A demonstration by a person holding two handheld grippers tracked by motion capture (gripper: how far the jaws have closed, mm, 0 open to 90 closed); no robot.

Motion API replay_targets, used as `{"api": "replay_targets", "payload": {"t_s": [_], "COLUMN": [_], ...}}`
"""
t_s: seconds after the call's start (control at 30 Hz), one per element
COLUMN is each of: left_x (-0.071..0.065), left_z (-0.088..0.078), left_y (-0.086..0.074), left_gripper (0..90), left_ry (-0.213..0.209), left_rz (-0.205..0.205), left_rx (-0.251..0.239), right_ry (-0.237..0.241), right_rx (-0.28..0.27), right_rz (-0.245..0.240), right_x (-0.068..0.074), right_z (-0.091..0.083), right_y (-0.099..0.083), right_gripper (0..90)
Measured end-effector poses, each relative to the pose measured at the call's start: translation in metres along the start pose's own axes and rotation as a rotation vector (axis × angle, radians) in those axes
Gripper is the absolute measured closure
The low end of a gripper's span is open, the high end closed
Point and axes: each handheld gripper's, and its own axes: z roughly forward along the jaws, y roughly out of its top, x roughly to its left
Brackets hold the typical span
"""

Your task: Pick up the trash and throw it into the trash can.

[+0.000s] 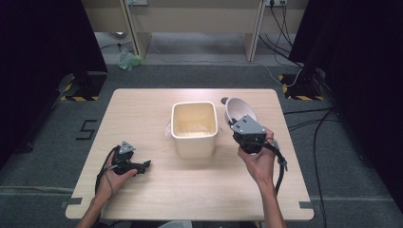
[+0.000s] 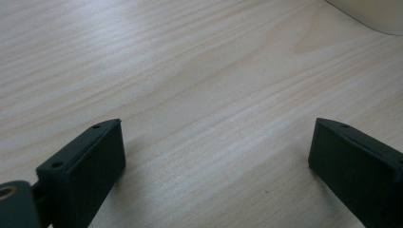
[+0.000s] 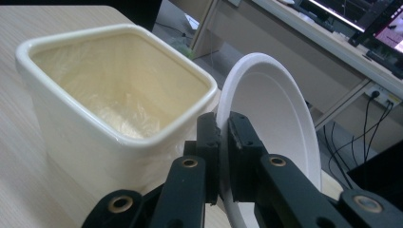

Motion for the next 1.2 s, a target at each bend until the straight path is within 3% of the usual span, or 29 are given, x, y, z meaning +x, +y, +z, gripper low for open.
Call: {"api": "replay_targets", "payload": {"t_s": [0.23, 0.7, 1.2], "left_x": [0.0, 0.001, 0.001], "left_z": [0.0, -0.001, 0.0], "left_y": [0.0, 0.0, 0.0], "left_gripper": [4.1, 4.1, 4.1], "left_ry": [-0.003, -0.004, -0.002], "left_rz": [0.004, 0.007, 0.006], "left_rx": [0.006, 0.008, 0.005], "right_ry": [0.01, 0.036, 0.091], "right_rx": [-0.03, -0.041, -0.067], "right_rz": [-0.028, -0.052, -0.092], "right_x": [0.004, 0.011, 0.035], "right_z": [0.002, 0.009, 0.024], "right_y": [0.019, 0.034, 0.055], "right_gripper": [84.8, 84.9, 84.9]}}
